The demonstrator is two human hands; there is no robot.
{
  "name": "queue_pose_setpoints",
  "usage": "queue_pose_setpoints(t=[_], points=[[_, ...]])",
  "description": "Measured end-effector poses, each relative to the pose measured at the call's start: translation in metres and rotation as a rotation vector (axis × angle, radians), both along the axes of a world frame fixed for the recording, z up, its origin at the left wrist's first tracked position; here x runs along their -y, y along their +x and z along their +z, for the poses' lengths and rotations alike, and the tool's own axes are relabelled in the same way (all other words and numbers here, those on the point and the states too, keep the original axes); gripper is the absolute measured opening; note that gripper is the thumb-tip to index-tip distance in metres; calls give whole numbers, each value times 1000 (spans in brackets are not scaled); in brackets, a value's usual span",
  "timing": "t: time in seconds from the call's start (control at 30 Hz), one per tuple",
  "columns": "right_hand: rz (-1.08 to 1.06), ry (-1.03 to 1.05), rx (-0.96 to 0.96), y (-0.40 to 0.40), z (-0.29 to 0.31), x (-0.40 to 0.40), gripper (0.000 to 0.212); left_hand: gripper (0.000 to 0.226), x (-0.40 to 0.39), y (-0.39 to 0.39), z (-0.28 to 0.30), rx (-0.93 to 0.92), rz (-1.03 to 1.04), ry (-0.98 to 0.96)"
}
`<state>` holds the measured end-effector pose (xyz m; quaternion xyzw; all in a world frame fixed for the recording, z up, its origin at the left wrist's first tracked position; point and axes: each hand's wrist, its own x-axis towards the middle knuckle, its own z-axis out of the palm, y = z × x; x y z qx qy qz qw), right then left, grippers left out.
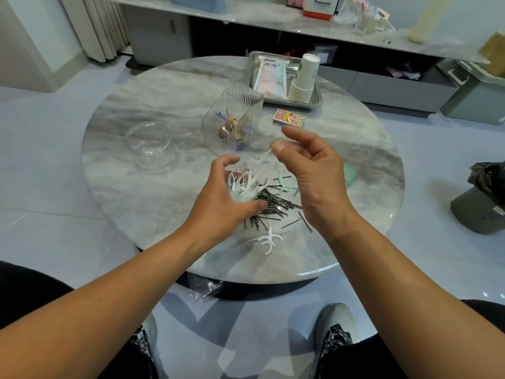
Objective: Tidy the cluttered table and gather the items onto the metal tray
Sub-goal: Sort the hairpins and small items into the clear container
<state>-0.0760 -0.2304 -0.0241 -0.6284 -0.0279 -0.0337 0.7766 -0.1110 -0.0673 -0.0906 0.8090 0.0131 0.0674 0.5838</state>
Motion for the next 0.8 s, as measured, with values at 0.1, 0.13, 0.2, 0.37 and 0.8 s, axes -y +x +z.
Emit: queue_pose_setpoints(t=[0.1, 0.13, 0.2, 0.37, 0.8], points=[[66, -174, 80, -7, -3, -6, 30, 100, 0, -1, 4, 3, 24, 13], [78, -236, 93, -9, -5, -8, 29, 102, 0, -1, 5, 4, 28, 12], [101, -361, 105, -14, -8, -11, 25, 104, 1, -1, 6, -1, 36, -2], [125, -831, 287, -21, -14, -14, 8, 98, 0, -1, 5, 16, 45, -38], [241, -1128, -304, 5, -32, 31, 9, 77, -47, 13, -27, -38, 336, 58]])
